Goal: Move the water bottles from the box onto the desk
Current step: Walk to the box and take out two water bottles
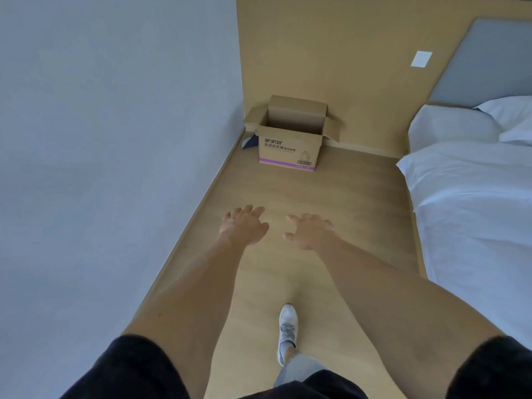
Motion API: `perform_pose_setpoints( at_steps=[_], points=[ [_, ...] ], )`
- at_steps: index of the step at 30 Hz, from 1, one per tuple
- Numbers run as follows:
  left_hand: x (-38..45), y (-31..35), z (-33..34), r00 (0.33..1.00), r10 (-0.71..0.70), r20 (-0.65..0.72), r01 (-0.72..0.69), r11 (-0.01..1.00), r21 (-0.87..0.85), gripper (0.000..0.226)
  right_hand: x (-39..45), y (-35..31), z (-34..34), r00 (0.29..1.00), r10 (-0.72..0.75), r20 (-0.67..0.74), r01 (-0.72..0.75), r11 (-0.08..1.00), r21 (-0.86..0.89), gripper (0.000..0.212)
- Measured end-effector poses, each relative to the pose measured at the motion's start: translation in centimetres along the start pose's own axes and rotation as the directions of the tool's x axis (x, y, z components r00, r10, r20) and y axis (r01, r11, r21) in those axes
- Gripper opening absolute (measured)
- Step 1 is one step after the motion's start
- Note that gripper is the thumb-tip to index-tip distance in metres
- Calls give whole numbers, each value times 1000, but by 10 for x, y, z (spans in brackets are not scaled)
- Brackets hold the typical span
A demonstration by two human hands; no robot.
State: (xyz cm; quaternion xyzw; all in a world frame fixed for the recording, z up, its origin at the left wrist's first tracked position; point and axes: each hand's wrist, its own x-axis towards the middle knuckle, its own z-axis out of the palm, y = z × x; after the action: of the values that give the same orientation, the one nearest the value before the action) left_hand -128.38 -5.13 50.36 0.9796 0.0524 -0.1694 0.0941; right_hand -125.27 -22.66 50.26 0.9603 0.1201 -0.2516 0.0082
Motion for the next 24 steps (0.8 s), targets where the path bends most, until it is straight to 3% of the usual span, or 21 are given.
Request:
perform_pose_setpoints(
  at_steps=[13, 24],
  points=[
    [217, 13, -97, 999, -27, -30, 27, 1000, 2, 56, 193, 36, -128, 997, -77, -4, 77, 995, 64, 65],
    [370, 39, -135, 998, 61, 5, -61, 997, 41, 54, 317, 84, -187, 999, 26, 24, -29, 990, 140, 69]
  ],
)
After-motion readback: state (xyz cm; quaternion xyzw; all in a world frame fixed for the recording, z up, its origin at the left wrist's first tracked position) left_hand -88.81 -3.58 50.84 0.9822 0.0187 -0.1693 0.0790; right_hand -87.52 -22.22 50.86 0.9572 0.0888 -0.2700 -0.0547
